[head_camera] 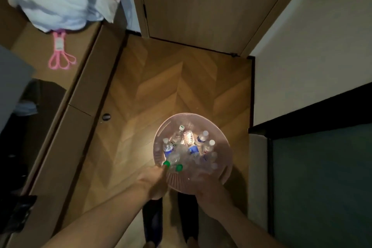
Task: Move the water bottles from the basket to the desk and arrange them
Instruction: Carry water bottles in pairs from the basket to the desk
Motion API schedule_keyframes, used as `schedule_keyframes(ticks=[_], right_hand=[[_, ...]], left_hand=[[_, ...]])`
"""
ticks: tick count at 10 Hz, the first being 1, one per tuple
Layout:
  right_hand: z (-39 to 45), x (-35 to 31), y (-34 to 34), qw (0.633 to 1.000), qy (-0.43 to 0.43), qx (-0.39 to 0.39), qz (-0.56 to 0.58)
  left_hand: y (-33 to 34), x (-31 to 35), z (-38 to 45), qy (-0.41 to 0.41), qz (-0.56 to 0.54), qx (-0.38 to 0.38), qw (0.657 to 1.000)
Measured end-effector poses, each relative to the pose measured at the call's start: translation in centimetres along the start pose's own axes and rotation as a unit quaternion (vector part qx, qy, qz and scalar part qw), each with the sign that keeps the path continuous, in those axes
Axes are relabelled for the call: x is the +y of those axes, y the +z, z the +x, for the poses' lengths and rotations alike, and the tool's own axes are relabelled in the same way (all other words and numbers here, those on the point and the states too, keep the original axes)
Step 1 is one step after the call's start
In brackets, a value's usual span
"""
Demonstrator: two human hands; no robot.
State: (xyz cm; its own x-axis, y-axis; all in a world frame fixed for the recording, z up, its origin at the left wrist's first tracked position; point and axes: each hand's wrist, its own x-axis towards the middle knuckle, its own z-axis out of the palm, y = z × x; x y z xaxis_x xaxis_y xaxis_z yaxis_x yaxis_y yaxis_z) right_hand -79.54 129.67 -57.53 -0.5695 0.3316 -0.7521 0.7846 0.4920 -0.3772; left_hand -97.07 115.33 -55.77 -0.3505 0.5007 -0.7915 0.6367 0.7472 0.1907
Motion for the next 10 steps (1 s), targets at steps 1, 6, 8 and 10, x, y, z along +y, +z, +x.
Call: schedule_keyframes(ticks=[1, 6, 8, 10], right_hand=[[7.2, 0.9, 3.1, 1.000, -0.015, 0.002, 0.005], [24.5, 5.0, 15.3, 0.994, -0.058, 0.081, -0.041], [21.9, 5.6, 9.4, 0.989, -0.013, 0.123, 0.079], [8.6, 1.9, -0.3, 0.984, -0.026, 0.154, 0.088]], left_hand=[[2.9, -0.8, 7.6, 0.005, 0.026, 0.051, 0.998], [14.4, -3.9, 25.9, 0.006, 0.150, 0.064, 0.987], [10.8, -2.0, 22.6, -0.008, -0.126, 0.141, 0.982], [-0.5, 1.4, 6.9, -0.037, -0.162, 0.152, 0.974]])
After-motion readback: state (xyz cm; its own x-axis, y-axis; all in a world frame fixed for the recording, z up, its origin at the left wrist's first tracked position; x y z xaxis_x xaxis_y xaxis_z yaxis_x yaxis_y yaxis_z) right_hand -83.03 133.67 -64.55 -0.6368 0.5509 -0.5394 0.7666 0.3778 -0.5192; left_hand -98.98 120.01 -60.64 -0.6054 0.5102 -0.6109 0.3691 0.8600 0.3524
